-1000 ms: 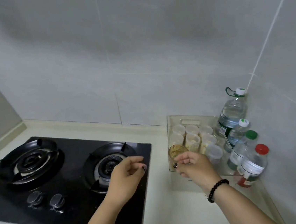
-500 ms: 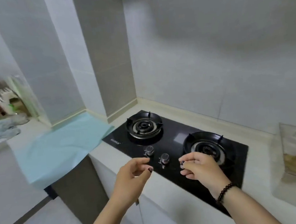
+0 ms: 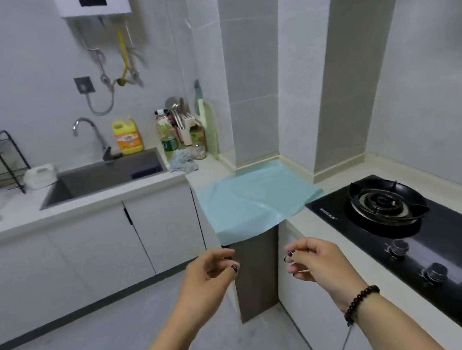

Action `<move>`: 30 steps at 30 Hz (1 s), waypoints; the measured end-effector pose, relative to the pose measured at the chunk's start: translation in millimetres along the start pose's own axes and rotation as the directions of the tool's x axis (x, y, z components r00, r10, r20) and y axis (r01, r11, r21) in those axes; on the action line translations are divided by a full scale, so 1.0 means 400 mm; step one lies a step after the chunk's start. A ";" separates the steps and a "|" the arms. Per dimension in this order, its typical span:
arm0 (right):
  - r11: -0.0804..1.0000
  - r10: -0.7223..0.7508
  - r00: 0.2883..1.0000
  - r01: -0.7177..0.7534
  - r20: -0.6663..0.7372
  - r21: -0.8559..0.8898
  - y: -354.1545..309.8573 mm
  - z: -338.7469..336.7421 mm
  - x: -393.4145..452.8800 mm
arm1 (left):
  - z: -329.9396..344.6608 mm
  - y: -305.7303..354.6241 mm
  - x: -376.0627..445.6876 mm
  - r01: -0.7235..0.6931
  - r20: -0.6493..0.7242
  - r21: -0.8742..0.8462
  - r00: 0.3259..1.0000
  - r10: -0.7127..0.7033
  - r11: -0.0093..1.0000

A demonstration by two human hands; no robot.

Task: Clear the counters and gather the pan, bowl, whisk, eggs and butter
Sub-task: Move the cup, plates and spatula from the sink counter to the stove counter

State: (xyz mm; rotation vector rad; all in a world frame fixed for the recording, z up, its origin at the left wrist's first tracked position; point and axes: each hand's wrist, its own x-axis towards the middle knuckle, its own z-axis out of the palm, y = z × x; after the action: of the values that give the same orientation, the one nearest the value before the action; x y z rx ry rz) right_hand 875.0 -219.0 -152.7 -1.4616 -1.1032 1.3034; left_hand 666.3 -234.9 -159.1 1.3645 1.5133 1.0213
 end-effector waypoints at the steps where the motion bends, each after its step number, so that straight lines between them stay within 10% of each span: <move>1: 1.000 -0.002 1.000 0.003 0.020 -0.010 -0.012 0.029 0.010 | -0.027 -0.005 0.003 0.008 -0.026 -0.005 1.000 -0.008 1.000; 30: 0.991 0.037 0.848 0.035 0.529 -0.127 -0.277 0.759 0.823 | -0.540 -0.181 0.619 0.140 -0.524 -0.287 0.805 -0.277 0.948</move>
State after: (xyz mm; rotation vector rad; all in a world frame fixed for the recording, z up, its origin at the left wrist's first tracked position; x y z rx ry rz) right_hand 585.4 140.2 -145.4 -1.2146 -1.5703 1.7233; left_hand 424.1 -1.5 -173.9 0.7278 1.8412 1.4858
